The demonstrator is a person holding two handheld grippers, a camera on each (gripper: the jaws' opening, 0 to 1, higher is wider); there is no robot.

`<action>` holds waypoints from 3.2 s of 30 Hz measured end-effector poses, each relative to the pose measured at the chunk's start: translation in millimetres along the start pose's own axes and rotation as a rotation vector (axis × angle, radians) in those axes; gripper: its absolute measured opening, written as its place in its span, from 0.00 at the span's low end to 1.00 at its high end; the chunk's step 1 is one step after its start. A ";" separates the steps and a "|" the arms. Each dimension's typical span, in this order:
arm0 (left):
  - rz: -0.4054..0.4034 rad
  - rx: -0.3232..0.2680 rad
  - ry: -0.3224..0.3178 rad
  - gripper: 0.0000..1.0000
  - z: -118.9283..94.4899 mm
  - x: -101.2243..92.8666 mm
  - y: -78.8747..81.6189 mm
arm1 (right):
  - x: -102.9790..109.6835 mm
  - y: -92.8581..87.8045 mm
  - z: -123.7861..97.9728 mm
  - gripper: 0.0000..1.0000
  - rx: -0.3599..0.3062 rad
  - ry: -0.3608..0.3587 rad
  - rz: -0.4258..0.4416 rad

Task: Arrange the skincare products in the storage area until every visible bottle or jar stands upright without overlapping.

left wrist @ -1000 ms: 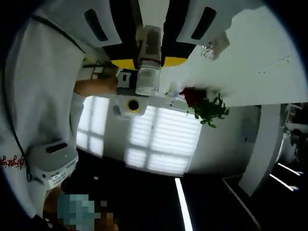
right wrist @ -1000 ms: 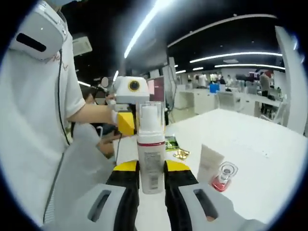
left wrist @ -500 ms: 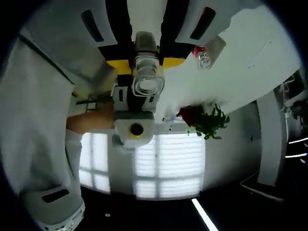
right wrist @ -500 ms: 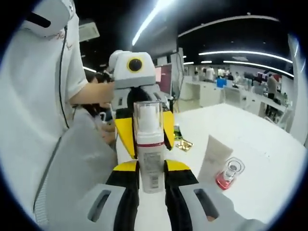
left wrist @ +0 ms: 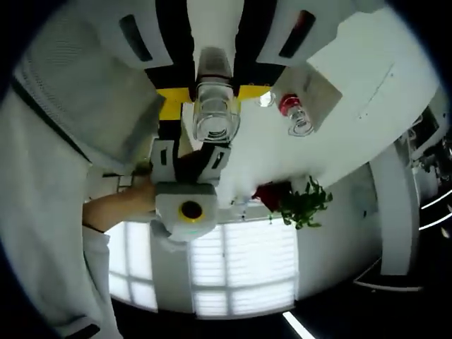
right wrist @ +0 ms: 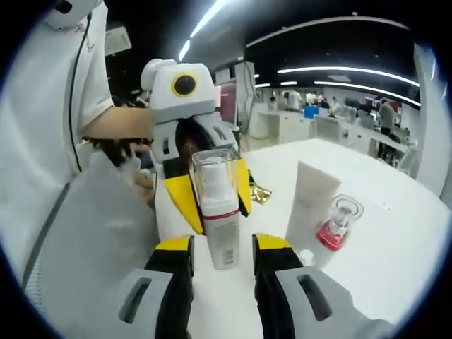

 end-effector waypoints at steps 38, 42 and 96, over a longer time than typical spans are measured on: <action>-0.051 0.053 0.086 0.23 52.0 30.0 -75.1 | -17.1 -29.7 -24.4 0.77 -0.064 -0.197 0.195; -0.057 0.052 0.095 0.23 53.3 32.4 -79.1 | -17.3 -27.7 -25.5 0.78 -0.090 -0.201 0.212; -0.101 0.071 0.131 0.29 40.3 28.5 -81.1 | -14.0 -28.8 -21.4 0.83 -0.078 -0.186 0.242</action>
Point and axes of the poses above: the point that each gripper's makers call its tool centre point, and the gripper's own axes: z roughly forward along the fingers, x roughly to its left, y roughly out of its top, the point moved 7 cm from there along -z, roughly backward along the fingers, and after that the axes turned 15 degrees about z, right-handed, at the moved point
